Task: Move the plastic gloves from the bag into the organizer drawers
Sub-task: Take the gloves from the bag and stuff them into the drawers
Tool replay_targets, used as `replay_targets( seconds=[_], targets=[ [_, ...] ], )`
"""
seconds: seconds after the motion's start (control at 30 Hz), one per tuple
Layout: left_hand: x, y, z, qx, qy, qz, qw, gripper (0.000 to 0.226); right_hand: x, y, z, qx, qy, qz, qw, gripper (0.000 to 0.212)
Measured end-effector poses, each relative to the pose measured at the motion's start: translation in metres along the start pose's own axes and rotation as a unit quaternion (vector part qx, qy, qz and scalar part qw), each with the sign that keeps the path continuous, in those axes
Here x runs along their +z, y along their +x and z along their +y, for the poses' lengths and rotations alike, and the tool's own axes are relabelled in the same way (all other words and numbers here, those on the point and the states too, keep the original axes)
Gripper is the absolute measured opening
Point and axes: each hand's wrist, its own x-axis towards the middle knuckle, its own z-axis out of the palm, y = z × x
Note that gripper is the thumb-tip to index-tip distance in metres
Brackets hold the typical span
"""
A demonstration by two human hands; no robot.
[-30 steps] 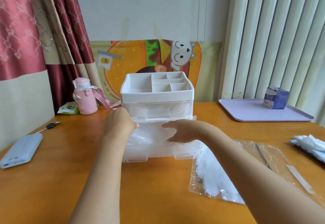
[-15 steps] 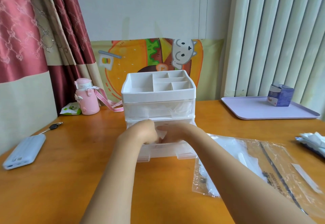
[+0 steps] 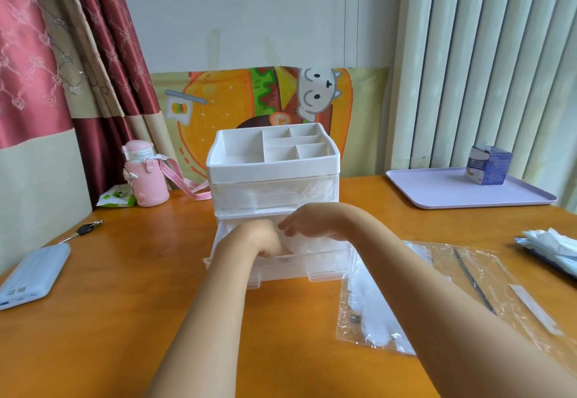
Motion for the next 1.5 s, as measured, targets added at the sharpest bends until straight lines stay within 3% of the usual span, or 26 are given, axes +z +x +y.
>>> replay_targets(
  seconds=[0.1,0.23,0.37,0.47,0.57,0.7,0.83,0.93,1.07,1.17,1.3,1.5],
  targets=[
    [0.002,0.002,0.004,-0.016,-0.018,-0.005,1.0,0.048,-0.015,-0.028,0.001,-0.044,-0.036,0.01,0.998,0.04],
    [-0.001,0.0,0.005,-0.026,-0.025,0.005,0.999,0.05,-0.033,-0.066,0.026,-0.095,0.053,0.07,0.992,0.027],
    [-0.022,-0.026,0.012,-0.033,-0.039,0.055,0.997,0.055,-0.043,-0.093,0.077,-0.056,0.096,0.133,0.985,0.02],
    [-0.031,-0.051,0.027,0.028,-0.096,0.164,0.981,0.052,-0.045,-0.11,0.119,0.007,0.118,0.163,0.979,0.016],
    [-0.02,-0.068,0.059,0.155,-0.174,0.24,0.942,0.031,-0.039,-0.118,0.163,0.093,0.101,0.19,0.972,0.012],
    [0.026,-0.067,0.111,0.294,-0.22,0.196,0.909,0.021,-0.025,-0.122,0.213,0.221,0.054,0.204,0.952,0.007],
    [0.083,-0.047,0.137,0.335,-0.172,0.109,0.92,0.027,-0.011,-0.127,0.242,0.285,0.017,0.171,0.943,0.017],
    [0.111,-0.027,0.134,0.305,-0.118,0.085,0.941,0.048,-0.006,-0.129,0.252,0.266,0.041,0.13,0.954,0.029],
    [0.133,-0.008,0.118,0.224,-0.007,0.033,0.974,0.069,-0.006,-0.132,0.254,0.229,0.105,0.11,0.962,0.028],
    [0.139,-0.003,0.113,0.215,0.004,0.017,0.977,0.072,-0.007,-0.131,0.263,0.241,0.059,0.15,0.957,0.025],
    [0.142,-0.001,0.112,0.216,0.005,0.028,0.976,0.07,-0.005,-0.136,0.263,0.21,0.082,0.126,0.966,0.019],
    [0.144,0.0,0.112,0.212,-0.002,0.033,0.977,0.069,0.017,-0.119,0.239,0.118,0.134,0.098,0.979,0.047]
  ],
)
